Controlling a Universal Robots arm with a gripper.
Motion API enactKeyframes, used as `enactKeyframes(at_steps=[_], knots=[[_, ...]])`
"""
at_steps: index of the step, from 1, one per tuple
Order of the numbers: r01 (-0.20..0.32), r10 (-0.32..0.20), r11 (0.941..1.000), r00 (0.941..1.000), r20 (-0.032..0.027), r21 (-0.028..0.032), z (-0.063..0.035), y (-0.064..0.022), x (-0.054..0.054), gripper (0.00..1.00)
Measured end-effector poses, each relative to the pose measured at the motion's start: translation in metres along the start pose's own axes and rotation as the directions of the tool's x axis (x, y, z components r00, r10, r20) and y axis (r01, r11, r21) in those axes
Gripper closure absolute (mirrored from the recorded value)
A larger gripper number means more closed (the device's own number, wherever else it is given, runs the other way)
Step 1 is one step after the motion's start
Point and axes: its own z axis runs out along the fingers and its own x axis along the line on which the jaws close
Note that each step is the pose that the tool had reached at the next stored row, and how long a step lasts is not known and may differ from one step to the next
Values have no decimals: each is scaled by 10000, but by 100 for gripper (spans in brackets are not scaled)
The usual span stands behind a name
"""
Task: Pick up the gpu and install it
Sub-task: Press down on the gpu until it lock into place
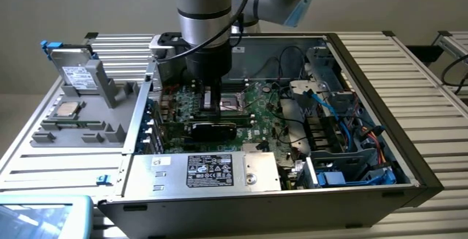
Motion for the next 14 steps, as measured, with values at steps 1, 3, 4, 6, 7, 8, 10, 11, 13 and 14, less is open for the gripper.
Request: enactKeyframes(at_steps=[1, 3, 4, 6, 7, 8, 10, 11, 13, 14], knots=[[0, 0, 10000, 10000, 9, -1, 18, 0, 1, 88], [-1, 1, 10000, 10000, 27, -3, 54, 1, 1, 88], [1, -1, 10000, 10000, 28, -6, 69, 2, 3, 88], [3, -3, 10000, 10000, 33, -15, 97, 2, 5, 88], [2, -2, 10000, 10000, 51, -17, 105, 2, 4, 88], [1, -1, 10000, 10000, 59, -28, 101, 3, 5, 88], [-4, 4, 10000, 10000, 96, -34, 34, 1, 4, 88], [-3, 3, 10000, 10000, 81, -39, -16, -1, 8, 88], [0, 0, 10000, 10000, 80, -41, -106, -3, 15, 88], [1, 0, 10000, 10000, 78, -43, -151, -2, 18, 88]])
